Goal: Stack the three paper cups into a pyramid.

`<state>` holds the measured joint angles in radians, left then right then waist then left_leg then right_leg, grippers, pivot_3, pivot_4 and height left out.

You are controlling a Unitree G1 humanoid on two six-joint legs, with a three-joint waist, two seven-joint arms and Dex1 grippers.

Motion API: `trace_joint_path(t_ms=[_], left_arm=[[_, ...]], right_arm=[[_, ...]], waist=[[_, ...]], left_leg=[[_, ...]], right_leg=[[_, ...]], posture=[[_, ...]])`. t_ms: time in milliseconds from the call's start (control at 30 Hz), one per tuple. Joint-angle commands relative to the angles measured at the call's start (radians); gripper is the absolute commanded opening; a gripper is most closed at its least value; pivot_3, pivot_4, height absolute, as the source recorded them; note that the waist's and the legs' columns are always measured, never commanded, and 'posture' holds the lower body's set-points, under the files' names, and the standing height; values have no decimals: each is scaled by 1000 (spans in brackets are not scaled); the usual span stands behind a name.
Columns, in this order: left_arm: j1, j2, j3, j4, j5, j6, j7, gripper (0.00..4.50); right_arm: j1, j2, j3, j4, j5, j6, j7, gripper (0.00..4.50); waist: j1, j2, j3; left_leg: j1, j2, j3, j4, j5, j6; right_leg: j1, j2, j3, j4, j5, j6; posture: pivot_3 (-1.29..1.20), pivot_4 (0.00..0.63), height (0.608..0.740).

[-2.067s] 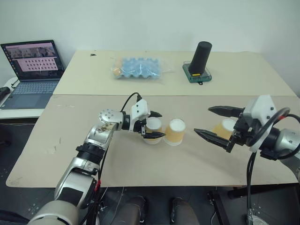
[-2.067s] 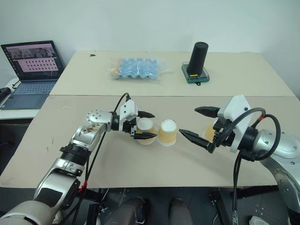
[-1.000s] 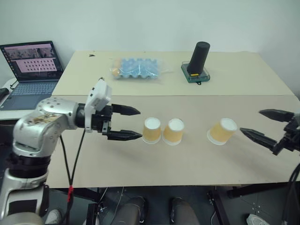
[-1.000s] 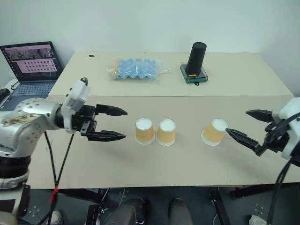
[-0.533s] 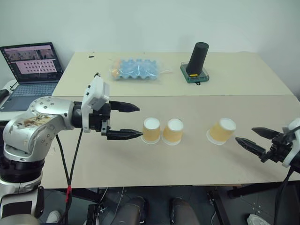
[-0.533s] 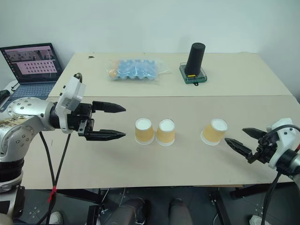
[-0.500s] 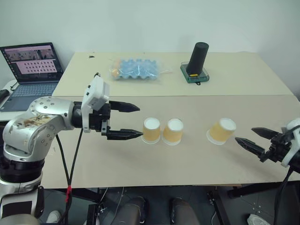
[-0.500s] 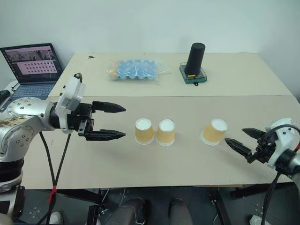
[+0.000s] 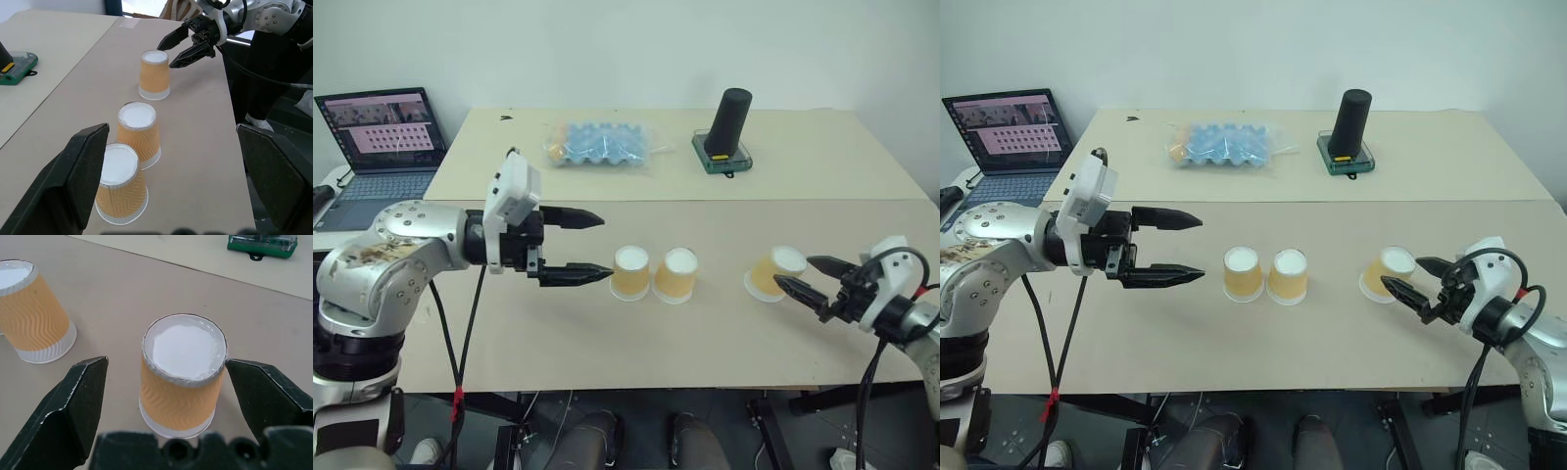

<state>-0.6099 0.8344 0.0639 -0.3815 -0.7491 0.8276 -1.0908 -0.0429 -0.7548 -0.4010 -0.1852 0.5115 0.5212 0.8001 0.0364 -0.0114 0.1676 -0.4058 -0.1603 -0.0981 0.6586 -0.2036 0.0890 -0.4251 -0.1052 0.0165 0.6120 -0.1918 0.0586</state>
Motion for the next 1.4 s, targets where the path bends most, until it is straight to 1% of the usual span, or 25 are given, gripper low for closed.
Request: trace_joint_path(t_ms=[33,400,733,767,833,900,1100,1233,1300,1400], left_arm=[[-21,13,34,-21,-20,-11,10,4439],[-13,16,37,-32,-30,-6,27,4439],[-3,22,34,-40,-39,-6,49,4439],[-2,23,34,-39,-40,-6,49,4500],[-3,24,33,-36,-41,-7,51,4500],[-2,25,30,-38,-41,-7,51,4500],[18,37,17,-49,-36,-14,35,4500],[28,48,25,-63,-56,-1,32,4500],[31,52,27,-65,-55,-2,31,4500],[48,70,41,-79,-66,6,30,4500]], right_arm=[[-40,8,10,15,-13,-38,-12,4500],[-148,23,78,127,-64,-83,-25,4500],[-171,29,98,151,-73,-89,-19,4500],[-170,29,97,151,-73,-90,-18,3976],[-169,29,97,148,-73,-93,-16,3411],[-170,27,98,144,-73,-93,-15,2717],[-175,14,107,95,-75,-97,-7,2670],[-253,-17,89,-34,5,-23,7,2670],[-279,-26,79,-67,35,6,11,2670],[-343,-73,73,-147,141,69,67,2670]], waist=[[0,0,0],[-1,1,0],[-1,1,0],[-1,1,0],[-1,1,0],[-1,1,1],[-1,1,1],[-9,4,2],[-14,5,3],[-16,4,3]], left_leg=[[0,0,0,0,0,0],[0,0,0,0,0,0],[0,0,0,0,0,0],[0,0,0,0,0,0],[0,0,0,0,0,0],[0,0,0,0,0,0],[0,0,0,-1,0,-1],[-1,0,0,-1,0,-1],[-1,0,0,-1,1,-1],[-1,1,0,-2,0,-1]], right_leg=[[0,0,0,0,0,0],[-1,0,0,0,0,0],[-1,1,0,0,0,0],[-1,1,0,0,0,0],[-1,1,0,0,0,0],[-1,1,0,0,0,0],[-1,1,0,0,0,0],[-2,1,1,1,0,0],[-2,1,1,1,0,0],[-2,1,0,0,0,0]], posture=[[0,150,740],[0,150,740],[0,150,740],[0,150,740],[0,150,740],[0,150,740],[0,150,740],[0,150,740],[0,150,740],[0,150,740]])
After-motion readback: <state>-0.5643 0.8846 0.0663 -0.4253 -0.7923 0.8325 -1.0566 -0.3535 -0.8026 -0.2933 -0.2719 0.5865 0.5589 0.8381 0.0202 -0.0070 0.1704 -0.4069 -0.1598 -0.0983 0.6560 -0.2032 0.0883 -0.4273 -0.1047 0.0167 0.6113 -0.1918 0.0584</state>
